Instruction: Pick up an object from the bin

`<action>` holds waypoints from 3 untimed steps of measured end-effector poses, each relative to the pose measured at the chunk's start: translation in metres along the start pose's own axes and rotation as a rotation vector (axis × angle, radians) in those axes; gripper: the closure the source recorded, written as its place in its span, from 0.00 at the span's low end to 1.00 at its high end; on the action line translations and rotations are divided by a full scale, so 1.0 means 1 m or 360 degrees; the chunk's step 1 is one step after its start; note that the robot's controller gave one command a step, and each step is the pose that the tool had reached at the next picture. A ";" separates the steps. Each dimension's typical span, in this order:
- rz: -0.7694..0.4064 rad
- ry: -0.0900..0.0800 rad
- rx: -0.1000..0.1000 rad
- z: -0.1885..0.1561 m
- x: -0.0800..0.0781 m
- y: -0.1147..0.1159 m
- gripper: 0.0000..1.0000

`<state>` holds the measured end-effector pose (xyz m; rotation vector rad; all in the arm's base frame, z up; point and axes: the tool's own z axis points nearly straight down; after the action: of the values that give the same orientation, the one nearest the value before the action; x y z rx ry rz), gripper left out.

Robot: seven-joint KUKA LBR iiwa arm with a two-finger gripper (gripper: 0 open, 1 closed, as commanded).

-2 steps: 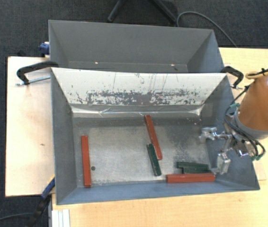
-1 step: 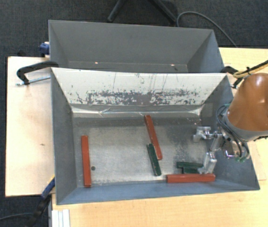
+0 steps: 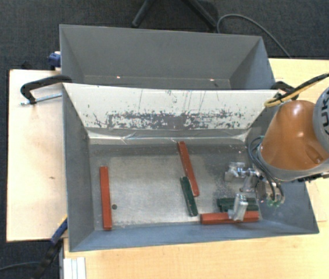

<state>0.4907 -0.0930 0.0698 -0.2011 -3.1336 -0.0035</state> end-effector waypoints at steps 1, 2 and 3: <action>0.0308 -0.0010 0.0002 -0.001 -0.013 -0.023 0.00; 0.0305 -0.0010 0.0001 -0.002 -0.014 -0.023 1.00; 0.0304 -0.0017 0.0002 -0.036 -0.015 -0.022 1.00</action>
Offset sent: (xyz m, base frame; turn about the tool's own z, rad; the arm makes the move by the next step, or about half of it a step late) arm 0.0088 -0.0250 0.0002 0.1931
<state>0.5033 -0.1168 0.1062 -0.5004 -3.1103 -0.0003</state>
